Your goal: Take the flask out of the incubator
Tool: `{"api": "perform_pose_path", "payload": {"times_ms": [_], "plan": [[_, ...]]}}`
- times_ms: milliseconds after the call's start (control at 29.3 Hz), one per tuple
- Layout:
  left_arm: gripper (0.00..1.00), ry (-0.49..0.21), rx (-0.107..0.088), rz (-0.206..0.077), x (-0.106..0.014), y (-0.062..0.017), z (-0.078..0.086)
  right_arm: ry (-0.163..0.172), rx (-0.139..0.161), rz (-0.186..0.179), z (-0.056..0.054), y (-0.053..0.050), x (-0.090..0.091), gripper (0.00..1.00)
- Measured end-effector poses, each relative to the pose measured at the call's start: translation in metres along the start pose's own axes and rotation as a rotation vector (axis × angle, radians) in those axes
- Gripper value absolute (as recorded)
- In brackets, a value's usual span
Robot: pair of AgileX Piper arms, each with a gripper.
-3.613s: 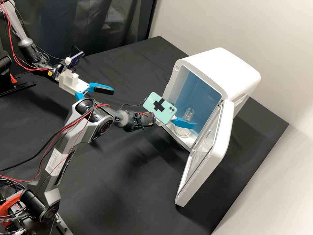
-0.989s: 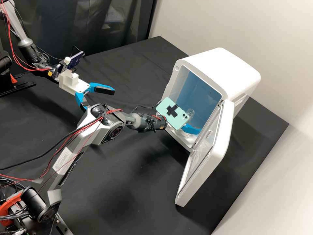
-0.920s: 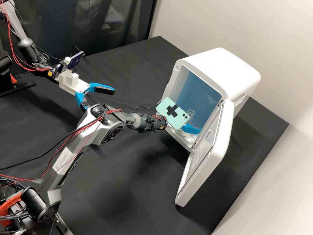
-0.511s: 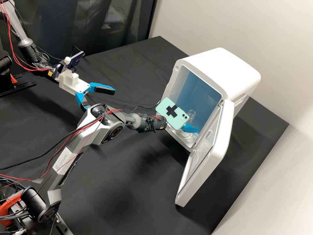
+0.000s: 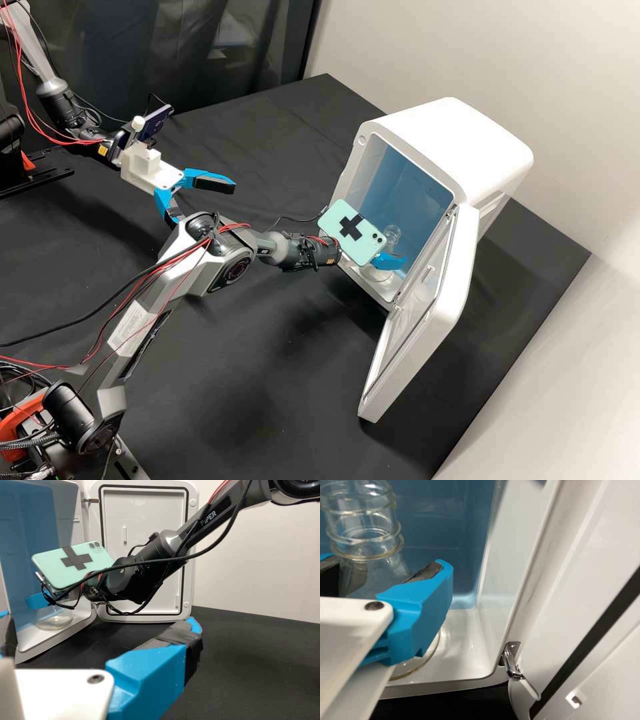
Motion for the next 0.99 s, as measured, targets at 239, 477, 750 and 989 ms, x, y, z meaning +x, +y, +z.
{"api": "perform_pose_path", "payload": {"times_ms": [239, 477, 750, 989], "plan": [[1.0, 0.0, 0.0, 0.0, 0.0, 0.0, 0.0, 0.005, -0.005, 0.005, 0.002, -0.001, -0.004, 0.0], [1.0, 0.0, 0.0, 0.0, 0.0, 0.0, 0.0, 0.035, 0.017, -0.027, 0.013, -0.001, -0.037, 0.0], [1.0, 0.018, -0.001, 0.006, -0.001, 0.0015, -0.005, 0.139, 0.022, -0.038, 0.036, 0.009, -0.105, 0.0], [1.0, 0.026, 0.001, -0.006, -0.004, -0.0014, -0.008, 0.222, 0.035, -0.025, 0.063, 0.02, -0.161, 0.0]]}}
